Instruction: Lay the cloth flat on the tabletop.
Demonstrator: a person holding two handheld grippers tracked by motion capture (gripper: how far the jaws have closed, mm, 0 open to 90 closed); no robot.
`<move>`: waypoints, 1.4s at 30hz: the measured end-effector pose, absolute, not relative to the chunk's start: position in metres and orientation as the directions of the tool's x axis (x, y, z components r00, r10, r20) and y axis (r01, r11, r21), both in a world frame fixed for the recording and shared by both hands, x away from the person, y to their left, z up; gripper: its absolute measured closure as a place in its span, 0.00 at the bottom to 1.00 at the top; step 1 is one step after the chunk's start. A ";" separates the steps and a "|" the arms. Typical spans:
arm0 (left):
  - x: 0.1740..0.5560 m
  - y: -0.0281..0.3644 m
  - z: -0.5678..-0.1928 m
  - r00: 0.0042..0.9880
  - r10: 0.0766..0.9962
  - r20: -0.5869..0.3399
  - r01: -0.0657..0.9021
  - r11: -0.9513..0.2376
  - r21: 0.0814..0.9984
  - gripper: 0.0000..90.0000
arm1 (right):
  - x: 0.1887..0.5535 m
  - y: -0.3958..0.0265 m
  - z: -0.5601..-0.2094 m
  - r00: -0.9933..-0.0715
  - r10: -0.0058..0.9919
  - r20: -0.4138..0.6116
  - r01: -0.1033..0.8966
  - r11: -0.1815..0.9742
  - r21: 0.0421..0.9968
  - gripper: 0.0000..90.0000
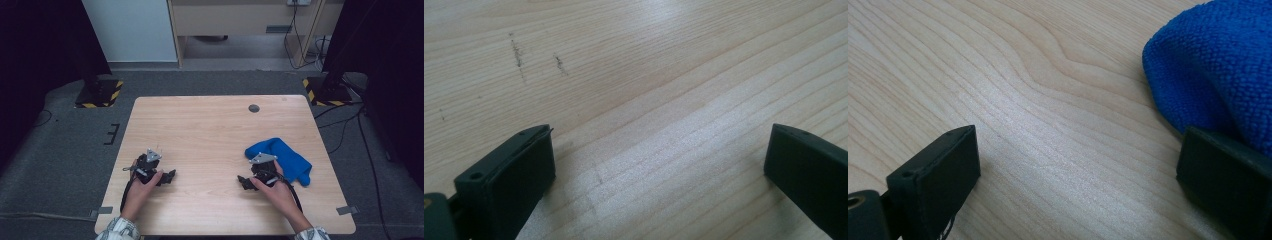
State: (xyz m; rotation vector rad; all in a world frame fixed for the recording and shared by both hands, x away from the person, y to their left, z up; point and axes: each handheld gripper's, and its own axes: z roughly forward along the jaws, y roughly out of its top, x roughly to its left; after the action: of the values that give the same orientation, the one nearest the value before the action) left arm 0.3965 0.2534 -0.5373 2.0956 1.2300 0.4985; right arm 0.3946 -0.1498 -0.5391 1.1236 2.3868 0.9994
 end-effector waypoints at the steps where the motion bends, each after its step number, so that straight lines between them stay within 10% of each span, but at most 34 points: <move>1: 0.396 0.253 -0.537 0.488 0.873 0.000 0.626 -0.350 0.697 0.00 | 0.395 -0.150 -0.539 -0.640 0.769 0.008 0.545 0.446 0.710 0.04; 42: 0.398 0.254 -0.537 0.497 0.868 -0.001 0.622 -0.356 0.697 0.00 | 0.386 -0.174 -0.491 -0.612 0.791 -0.030 0.475 0.397 0.785 0.15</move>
State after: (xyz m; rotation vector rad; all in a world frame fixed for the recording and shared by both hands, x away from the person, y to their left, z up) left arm 0.3981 0.2536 -0.5374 2.1009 1.2185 0.4940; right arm 0.3862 -0.1736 -0.4914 1.0883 2.2598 1.0762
